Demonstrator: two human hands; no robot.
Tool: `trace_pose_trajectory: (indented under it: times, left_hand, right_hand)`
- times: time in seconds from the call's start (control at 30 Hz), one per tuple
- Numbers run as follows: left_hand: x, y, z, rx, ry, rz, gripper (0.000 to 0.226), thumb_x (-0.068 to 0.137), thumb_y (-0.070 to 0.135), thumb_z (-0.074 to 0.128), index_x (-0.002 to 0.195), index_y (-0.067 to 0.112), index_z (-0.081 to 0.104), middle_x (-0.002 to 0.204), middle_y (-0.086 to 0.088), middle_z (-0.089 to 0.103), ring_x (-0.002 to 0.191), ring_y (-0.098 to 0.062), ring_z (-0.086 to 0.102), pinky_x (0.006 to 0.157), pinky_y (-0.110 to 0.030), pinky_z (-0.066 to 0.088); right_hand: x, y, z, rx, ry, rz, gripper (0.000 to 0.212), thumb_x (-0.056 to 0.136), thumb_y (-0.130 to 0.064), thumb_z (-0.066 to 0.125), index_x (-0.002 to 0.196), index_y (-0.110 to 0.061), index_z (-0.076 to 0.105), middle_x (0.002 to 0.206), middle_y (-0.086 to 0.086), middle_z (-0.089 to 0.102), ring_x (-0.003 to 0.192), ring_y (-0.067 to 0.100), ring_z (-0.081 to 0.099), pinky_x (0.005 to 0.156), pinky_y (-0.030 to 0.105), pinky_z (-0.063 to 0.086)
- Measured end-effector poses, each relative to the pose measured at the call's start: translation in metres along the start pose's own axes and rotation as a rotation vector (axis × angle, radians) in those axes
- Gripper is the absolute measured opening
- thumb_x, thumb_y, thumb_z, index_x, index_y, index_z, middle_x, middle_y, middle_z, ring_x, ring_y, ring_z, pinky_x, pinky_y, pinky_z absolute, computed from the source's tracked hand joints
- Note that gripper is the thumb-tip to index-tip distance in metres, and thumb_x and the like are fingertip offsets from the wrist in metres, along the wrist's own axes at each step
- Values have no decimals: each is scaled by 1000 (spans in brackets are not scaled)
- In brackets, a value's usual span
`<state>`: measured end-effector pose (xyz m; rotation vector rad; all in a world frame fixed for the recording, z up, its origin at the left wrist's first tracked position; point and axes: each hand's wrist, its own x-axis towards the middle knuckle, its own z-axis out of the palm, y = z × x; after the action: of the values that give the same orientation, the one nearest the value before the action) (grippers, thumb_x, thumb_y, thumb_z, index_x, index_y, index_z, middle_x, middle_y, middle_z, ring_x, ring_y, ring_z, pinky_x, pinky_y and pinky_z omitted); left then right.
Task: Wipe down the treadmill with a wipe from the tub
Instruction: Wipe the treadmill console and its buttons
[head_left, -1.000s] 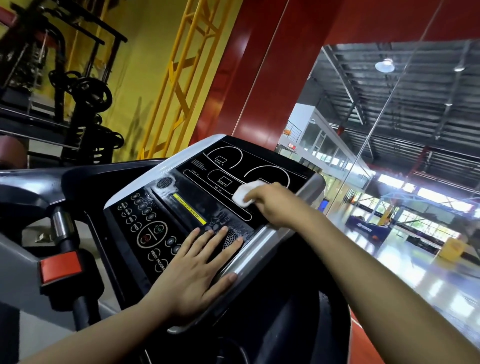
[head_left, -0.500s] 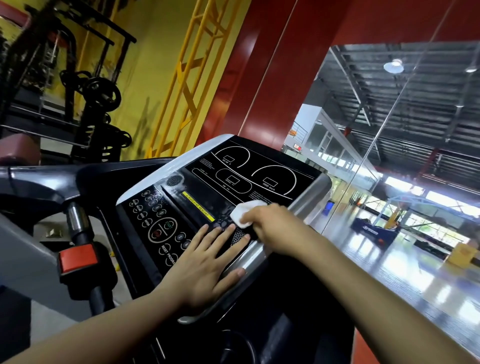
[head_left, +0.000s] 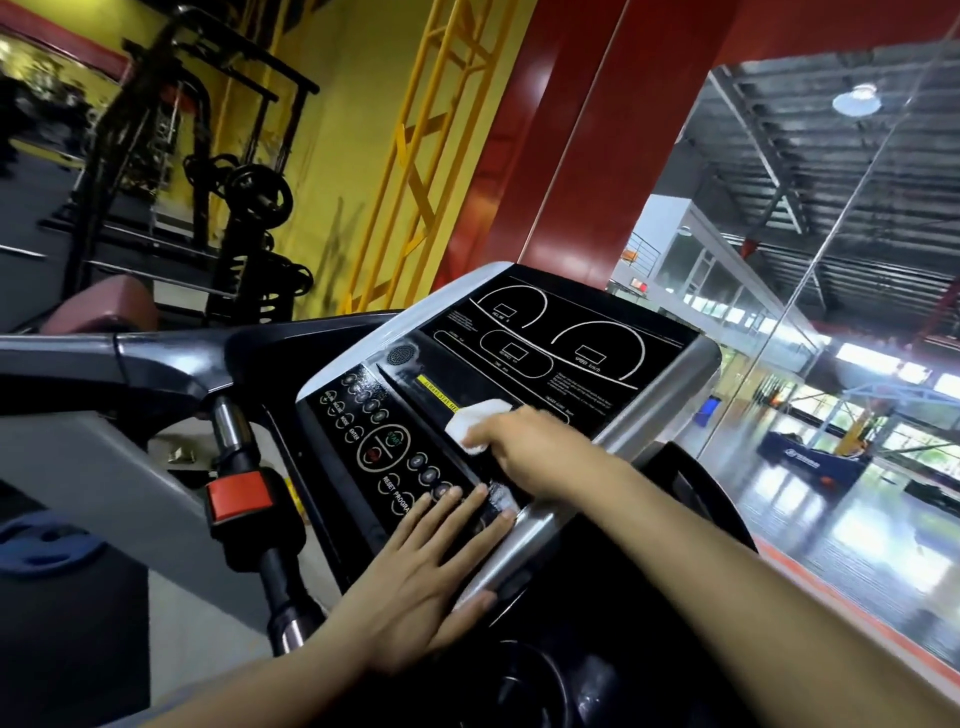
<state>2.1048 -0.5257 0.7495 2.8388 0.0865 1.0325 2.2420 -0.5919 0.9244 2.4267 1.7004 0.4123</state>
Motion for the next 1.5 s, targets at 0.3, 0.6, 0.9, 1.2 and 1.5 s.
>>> trace_pose_trajectory:
  times: [0.3,0.6,0.9,1.2,1.5]
  left_hand:
    - [0,-2,6,6,25,4,64,106,61,22,163,37,4,171,-1,5,158,-23,2,124,-47,9]
    - [0,0,5,-61,47,-6,64,104,66,15,160,44,-6,171,4,-6,157,-18,-10,126,-47,2]
    - [-3,-1,1,-25,136,13,64,101,63,33,156,30,37,158,-10,42,144,-30,42,117,-50,35]
    - [-3,-2,2,-31,161,22,61,100,60,39,152,28,45,152,-11,47,139,-30,47,113,-50,40]
    - [-3,-4,2,-33,173,33,60,101,60,36,152,29,44,151,-9,48,138,-27,48,114,-48,38]
  right_hand:
    - [16,-1,-12,4,98,183,42,94,-5,48,124,-27,68,119,14,64,106,37,61,86,32,47]
    - [-7,34,-23,-97,171,346,52,92,-1,50,131,-32,66,128,15,65,111,38,63,92,38,51]
    - [-37,22,-14,-97,113,239,54,87,-5,63,132,-36,63,129,9,66,112,35,64,96,41,53]
    - [-71,-5,-3,-52,53,-24,38,90,-12,51,122,-25,66,128,-2,66,120,25,59,95,42,51]
    - [-82,-7,-18,-97,52,87,35,88,-22,50,114,-33,69,115,-2,70,108,28,64,87,38,53]
